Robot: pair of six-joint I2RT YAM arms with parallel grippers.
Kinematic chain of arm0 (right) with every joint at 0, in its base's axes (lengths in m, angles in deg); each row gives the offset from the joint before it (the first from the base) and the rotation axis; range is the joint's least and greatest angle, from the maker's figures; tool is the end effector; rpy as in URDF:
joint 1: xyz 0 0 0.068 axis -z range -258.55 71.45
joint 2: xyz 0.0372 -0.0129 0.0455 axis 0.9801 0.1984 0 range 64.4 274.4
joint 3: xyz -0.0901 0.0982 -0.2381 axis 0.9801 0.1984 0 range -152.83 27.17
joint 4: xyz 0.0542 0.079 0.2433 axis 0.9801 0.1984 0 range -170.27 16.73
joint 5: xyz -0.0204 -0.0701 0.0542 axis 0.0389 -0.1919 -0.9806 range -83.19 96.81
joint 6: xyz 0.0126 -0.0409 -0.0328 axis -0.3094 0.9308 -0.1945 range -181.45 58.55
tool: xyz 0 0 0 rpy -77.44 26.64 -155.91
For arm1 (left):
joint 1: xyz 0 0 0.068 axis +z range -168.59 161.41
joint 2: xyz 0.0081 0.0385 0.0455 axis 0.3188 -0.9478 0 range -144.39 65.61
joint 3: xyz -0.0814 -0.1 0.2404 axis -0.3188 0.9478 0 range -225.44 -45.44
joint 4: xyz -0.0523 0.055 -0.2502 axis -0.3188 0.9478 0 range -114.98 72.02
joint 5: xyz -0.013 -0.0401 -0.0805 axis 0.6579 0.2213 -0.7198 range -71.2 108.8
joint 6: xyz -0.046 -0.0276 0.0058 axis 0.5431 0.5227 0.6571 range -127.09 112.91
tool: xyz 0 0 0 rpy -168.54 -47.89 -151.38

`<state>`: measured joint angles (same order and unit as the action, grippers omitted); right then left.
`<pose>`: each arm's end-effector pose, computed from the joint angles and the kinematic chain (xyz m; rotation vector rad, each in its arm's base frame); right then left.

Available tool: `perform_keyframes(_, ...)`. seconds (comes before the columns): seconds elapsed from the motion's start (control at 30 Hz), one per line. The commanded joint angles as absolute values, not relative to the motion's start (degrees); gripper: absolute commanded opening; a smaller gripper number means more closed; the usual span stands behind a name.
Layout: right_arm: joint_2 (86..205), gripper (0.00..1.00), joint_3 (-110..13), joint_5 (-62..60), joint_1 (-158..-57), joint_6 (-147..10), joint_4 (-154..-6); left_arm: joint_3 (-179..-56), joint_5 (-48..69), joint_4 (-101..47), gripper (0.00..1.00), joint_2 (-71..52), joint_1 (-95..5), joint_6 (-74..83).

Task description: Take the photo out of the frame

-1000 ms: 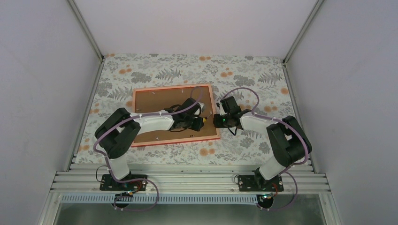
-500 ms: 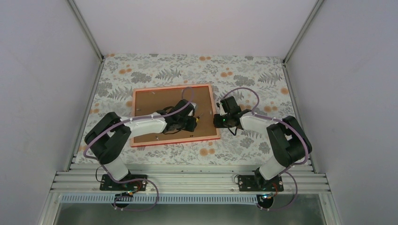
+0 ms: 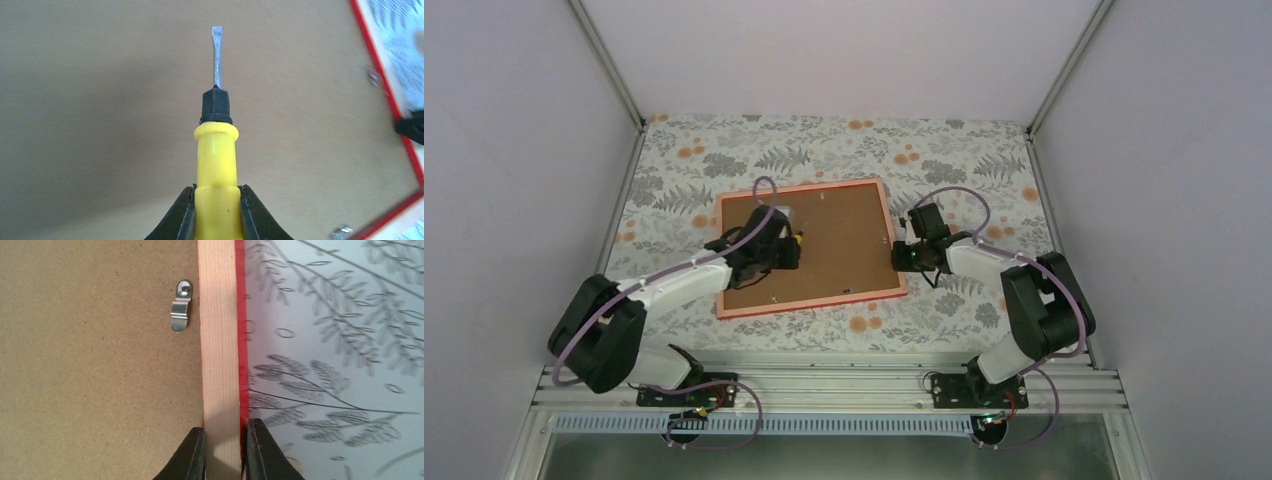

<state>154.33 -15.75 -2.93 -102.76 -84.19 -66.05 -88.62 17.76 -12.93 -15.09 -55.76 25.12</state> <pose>0.2558 0.1216 0.1436 -0.0936 2.7054 0.4881 0.2220 -0.1692 0.1889 0.1174 2.5143 -0.5461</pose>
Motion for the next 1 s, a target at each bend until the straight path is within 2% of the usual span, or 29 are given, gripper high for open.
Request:
perform_keyframes(0.0, 151.2, 0.13, -14.7, -2.2, -99.8, -82.1, -64.3, -86.1, 21.3, -11.3, 0.02, -10.0, -50.1, 25.1)
perform_keyframes(0.23, 148.6, 0.13, -13.6, -3.7, -95.7, -81.2, -63.7, -83.5, 16.8, -11.7, 0.02, -6.4, -35.5, 24.3)
perform_keyframes(0.43, 148.1, 0.14, -11.9, -5.3, -93.1, -80.6, -65.2, -88.8, 16.3, -10.3, 0.02, -10.5, -26.0, 20.1)
perform_keyframes(0.57, 147.5, 0.15, -10.9, -6.2, -92.8, -80.3, -66.9, -93.9, 14.9, -11.6, 0.02, -17.1, -20.6, 18.4)
perform_keyframes(0.97, 144.3, 0.25, -8.8, -9.9, -92.8, -79.7, -69.1, -116.5, 20.7, -13.9, 0.02, -42.7, -16.9, 5.3)
